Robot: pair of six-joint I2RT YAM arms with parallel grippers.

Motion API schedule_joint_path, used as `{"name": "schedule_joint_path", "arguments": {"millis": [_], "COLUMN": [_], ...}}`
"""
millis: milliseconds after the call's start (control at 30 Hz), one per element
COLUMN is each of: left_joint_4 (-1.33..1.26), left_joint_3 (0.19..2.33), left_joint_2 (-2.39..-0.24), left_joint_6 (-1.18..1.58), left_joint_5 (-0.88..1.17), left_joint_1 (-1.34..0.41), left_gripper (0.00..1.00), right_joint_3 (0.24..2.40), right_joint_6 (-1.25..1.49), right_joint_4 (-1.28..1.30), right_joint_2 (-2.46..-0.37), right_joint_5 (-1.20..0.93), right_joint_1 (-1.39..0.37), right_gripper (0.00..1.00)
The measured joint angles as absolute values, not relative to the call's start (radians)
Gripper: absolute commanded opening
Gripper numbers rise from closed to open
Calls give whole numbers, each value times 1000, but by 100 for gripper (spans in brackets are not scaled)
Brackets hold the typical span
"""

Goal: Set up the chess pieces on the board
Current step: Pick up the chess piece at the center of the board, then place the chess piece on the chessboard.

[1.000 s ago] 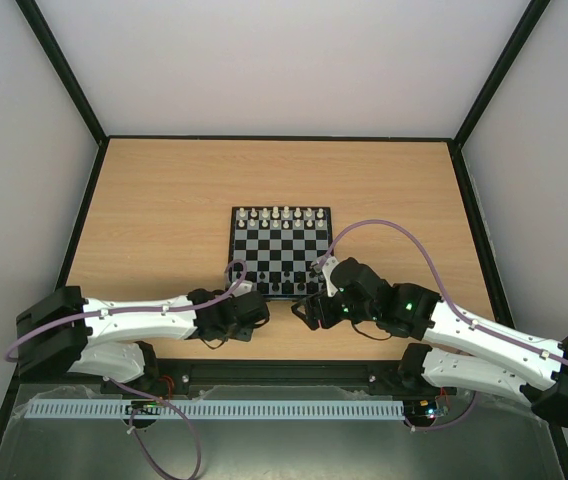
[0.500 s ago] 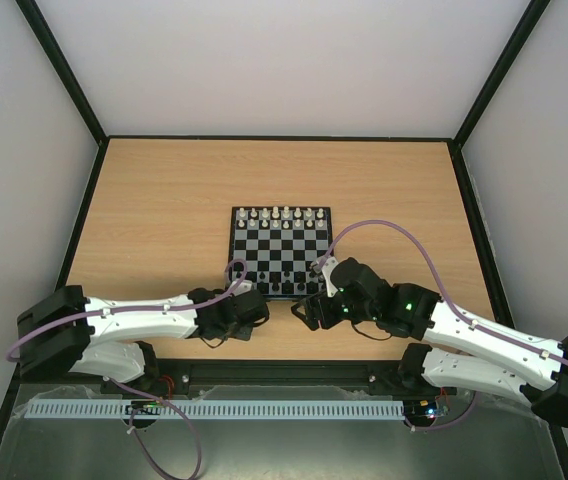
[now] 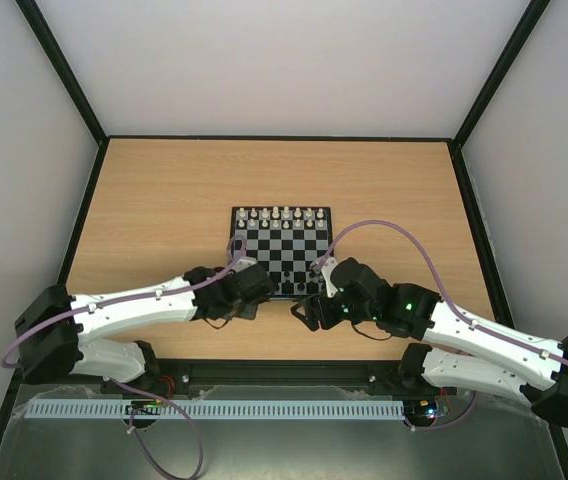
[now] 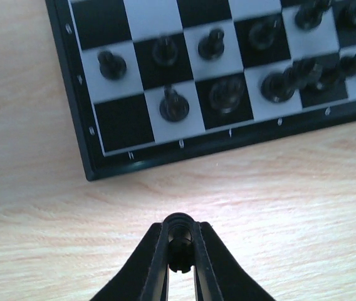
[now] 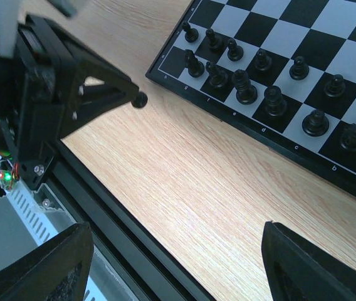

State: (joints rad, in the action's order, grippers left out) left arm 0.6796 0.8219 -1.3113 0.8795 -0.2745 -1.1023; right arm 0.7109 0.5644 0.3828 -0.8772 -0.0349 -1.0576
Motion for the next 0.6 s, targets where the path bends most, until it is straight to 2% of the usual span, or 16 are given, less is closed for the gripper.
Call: {"name": "schedule_joint_path", "arguments": {"millis": [600], "left_joint_4": [698], "left_joint_3": [921], "left_joint_2": [-1369], "left_joint_6": [680], "left_joint_5": [-267], "left_joint_1": [-879], "left_gripper": [10], "right_joint_3": [709], "right_joint_6": [563], "right_joint_4": [382], "right_joint_2": [-877], "right_joint_5": [-38], "right_joint_1": [-1058], "right_gripper": [74]}}
